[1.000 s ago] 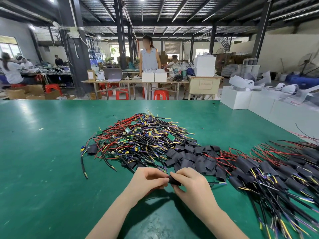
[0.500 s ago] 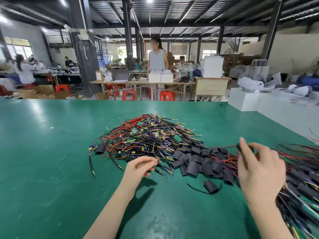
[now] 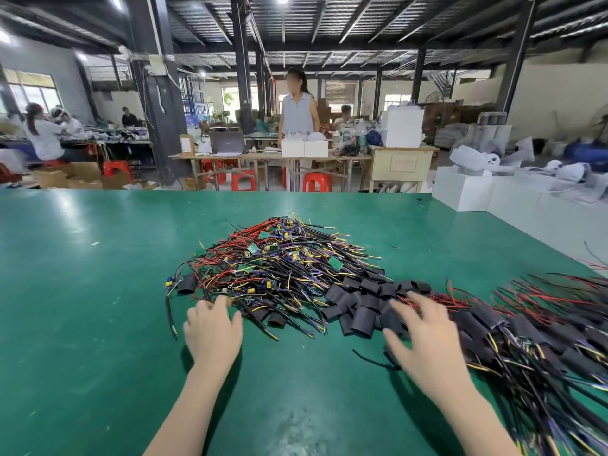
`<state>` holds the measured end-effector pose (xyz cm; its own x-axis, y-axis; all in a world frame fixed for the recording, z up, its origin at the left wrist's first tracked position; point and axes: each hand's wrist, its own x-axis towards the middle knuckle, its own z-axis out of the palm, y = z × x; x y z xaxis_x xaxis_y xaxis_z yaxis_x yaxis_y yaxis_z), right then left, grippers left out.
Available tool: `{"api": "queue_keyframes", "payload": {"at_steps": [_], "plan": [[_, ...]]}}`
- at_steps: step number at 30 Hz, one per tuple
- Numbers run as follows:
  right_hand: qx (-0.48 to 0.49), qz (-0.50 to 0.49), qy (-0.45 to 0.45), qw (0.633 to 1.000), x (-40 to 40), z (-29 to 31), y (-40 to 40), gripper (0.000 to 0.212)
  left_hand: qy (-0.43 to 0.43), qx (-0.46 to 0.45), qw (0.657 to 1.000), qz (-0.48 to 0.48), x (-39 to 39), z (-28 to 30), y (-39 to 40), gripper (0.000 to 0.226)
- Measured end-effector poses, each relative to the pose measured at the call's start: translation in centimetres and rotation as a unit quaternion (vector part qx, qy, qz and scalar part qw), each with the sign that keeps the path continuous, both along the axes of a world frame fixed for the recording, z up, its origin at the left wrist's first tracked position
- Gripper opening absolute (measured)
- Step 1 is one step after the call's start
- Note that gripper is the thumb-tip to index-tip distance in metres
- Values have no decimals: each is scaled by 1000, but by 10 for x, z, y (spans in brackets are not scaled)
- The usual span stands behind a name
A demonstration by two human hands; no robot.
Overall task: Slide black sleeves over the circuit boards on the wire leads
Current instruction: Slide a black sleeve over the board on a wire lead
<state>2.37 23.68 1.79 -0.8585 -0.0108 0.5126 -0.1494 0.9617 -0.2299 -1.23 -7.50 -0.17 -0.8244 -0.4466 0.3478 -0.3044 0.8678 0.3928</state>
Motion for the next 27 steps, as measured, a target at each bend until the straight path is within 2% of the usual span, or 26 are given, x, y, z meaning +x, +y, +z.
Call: {"api": "queue_keyframes", "payload": {"at_steps": [3, 6, 9, 14, 17, 19, 21, 22, 23, 24, 26, 27], "plan": [[88, 44, -86, 991, -1, -14, -14, 55, -58, -43, 997, 4, -3, -4, -9, 25], [111, 55, -127, 984, -3, -21, -17, 49, -54, -26, 998, 1, -6, -4, -13, 14], [121, 56, -127, 983, -5, -21, -12, 36, -23, 41, 999, 11, -8, -3, -14, 12], [100, 48, -118, 987, -7, -19, -9, 25, 23, 165, 986, -14, -1, 5, -12, 26], [70, 55, -90, 992, -8, -20, -10, 25, 6, 185, 979, -87, 10, 21, 1, 9], [38, 68, -73, 994, -9, -20, -10, 32, -40, 244, 952, -183, 17, 29, 15, 7], [46, 68, -77, 994, -9, -21, -11, 43, -97, 323, 896, -288, 22, 33, 29, 13], [59, 60, -90, 992, -10, -22, -12, 49, -97, 330, 883, -320, 22, 34, 33, 15], [70, 50, -106, 991, -10, -24, -13, 53, -67, 324, 885, -327, 22, 34, 35, 14], [78, 42, -124, 988, -11, -26, -14, 54, -17, 297, 904, -306, 20, 33, 32, 11], [81, 34, -158, 984, -13, -29, -15, 53, 52, 155, 966, -200, 12, 26, 18, 9], [77, 35, -169, 982, -13, -30, -15, 51, 37, 67, 986, -147, 9, 21, 9, 19]]}}
